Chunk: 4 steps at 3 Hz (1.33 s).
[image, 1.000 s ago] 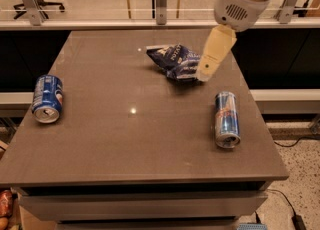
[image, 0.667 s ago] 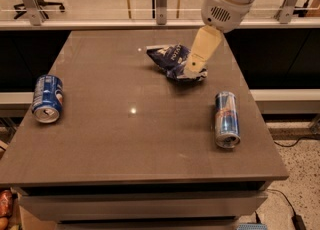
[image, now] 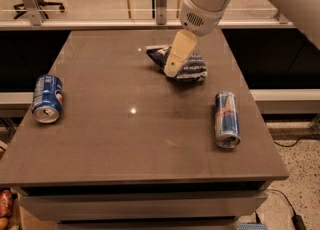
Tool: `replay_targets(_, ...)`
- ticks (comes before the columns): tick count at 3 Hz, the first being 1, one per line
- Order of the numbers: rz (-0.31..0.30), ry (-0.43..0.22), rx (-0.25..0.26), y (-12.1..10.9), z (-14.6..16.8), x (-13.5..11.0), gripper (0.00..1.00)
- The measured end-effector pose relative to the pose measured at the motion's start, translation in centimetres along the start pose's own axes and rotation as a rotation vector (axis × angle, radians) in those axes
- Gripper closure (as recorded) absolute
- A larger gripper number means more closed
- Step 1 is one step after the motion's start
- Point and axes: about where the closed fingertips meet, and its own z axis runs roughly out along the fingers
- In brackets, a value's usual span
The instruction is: Move blue chip bag near pepsi can
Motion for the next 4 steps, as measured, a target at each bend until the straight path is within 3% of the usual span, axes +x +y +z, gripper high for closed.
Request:
replay_targets(2, 0.025, 0.016, -0.014, 0.8, 4.8, -2.1, 0.00)
replay_targets(4, 0.031, 0.034, -0.029, 1.3, 8.3, -2.2, 0.00)
